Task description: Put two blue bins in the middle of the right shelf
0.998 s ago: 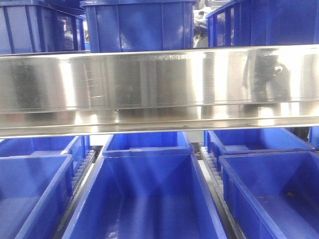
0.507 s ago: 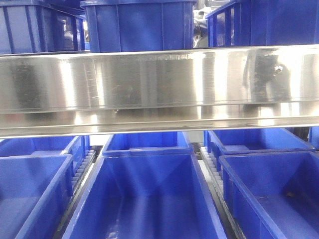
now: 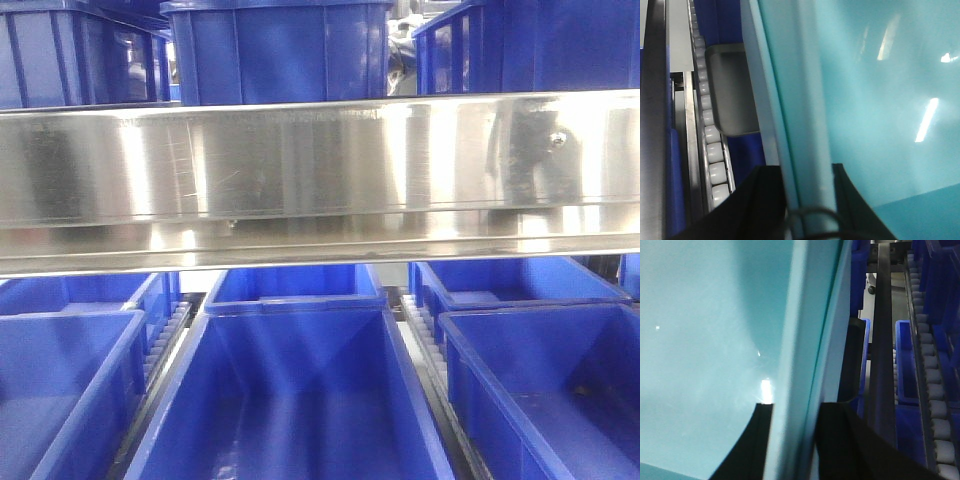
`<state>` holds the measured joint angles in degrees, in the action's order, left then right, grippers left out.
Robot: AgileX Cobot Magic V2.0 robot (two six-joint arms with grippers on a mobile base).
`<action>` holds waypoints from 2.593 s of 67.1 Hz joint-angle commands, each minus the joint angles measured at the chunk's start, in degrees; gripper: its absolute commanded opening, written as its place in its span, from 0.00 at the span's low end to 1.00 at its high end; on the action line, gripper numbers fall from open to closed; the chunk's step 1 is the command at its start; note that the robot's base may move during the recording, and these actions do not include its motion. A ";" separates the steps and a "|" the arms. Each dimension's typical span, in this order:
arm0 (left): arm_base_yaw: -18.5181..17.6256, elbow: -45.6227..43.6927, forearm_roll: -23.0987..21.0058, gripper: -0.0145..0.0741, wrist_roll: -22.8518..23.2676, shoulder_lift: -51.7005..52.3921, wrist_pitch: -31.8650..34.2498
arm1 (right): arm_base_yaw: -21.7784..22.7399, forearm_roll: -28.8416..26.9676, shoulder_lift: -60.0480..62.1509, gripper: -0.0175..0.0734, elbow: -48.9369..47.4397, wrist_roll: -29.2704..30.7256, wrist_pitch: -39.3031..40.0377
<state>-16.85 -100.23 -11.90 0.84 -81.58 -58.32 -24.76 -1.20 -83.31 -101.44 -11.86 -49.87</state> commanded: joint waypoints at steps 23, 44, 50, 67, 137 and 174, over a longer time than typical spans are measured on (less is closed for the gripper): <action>-0.18 -1.03 -2.01 0.04 -1.22 0.64 4.41 | 0.37 0.60 0.59 0.02 -1.04 0.29 5.37; -0.18 -1.03 -2.01 0.04 -1.22 -1.77 9.77 | 0.37 0.60 0.59 0.02 -1.04 0.29 5.37; -0.18 -1.03 -1.90 0.04 -1.22 -2.06 12.18 | 0.37 0.60 0.59 0.02 -1.04 0.29 5.37; -0.18 -1.03 -1.90 0.04 -1.22 -2.31 16.48 | 0.37 0.60 0.59 0.02 -1.04 0.29 5.37; -0.18 -1.03 -1.90 0.04 -1.22 -2.31 22.98 | 0.37 0.60 0.59 0.02 -1.04 0.29 5.37; -0.18 -1.03 -1.90 0.04 -1.22 -2.31 23.97 | 0.37 0.60 0.59 0.02 -1.04 0.29 5.37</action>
<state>-17.12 -100.23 -13.08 -0.67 -84.62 -42.49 -24.33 0.55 -83.76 -101.44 -12.86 -47.05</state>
